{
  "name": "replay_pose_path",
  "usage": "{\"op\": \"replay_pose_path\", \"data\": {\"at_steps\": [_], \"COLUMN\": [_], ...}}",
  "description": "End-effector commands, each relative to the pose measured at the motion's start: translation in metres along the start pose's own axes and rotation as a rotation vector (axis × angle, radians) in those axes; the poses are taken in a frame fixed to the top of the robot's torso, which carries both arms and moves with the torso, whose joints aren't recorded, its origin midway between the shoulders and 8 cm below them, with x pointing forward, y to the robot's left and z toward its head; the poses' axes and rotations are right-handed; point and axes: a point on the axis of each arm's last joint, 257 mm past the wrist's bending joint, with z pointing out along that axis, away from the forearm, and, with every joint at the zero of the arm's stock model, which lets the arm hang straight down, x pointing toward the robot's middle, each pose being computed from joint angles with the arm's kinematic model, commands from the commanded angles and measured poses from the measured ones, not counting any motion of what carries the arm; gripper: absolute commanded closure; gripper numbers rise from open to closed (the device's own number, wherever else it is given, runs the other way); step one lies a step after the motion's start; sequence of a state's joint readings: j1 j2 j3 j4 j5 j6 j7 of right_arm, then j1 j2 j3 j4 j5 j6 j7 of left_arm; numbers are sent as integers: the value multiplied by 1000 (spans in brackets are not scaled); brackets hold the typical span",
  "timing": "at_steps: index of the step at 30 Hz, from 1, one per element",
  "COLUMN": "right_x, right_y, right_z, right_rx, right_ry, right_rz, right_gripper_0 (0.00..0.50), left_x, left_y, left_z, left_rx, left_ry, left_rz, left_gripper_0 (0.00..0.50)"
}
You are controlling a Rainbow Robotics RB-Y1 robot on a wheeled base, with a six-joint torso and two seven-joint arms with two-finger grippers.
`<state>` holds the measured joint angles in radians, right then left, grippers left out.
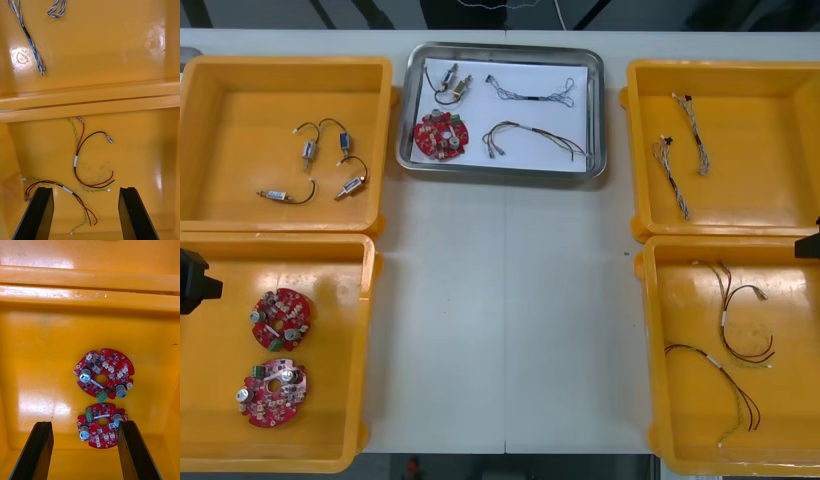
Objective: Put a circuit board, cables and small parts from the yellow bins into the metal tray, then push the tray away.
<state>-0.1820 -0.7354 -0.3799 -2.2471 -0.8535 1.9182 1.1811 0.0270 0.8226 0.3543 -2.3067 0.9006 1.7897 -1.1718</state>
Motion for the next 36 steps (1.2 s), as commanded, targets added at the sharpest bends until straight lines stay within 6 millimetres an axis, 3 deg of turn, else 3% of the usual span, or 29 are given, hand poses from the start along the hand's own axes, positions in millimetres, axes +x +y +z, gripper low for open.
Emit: {"op": "replay_pose_path", "data": {"at_steps": [1,36], "right_x": [3,3], "right_y": [-10,-10], "right_z": [-5,-5], "right_rx": [32,32], "right_ry": [10,10], "right_rz": [-44,-44], "right_gripper_0": [0,0], "left_x": [-5,-5], "left_y": [10,10], "left_z": [-11,-11], "left_rx": [-38,-38], "left_ry": [-25,-25], "left_rz": [86,86], "left_gripper_0": [0,0]}}
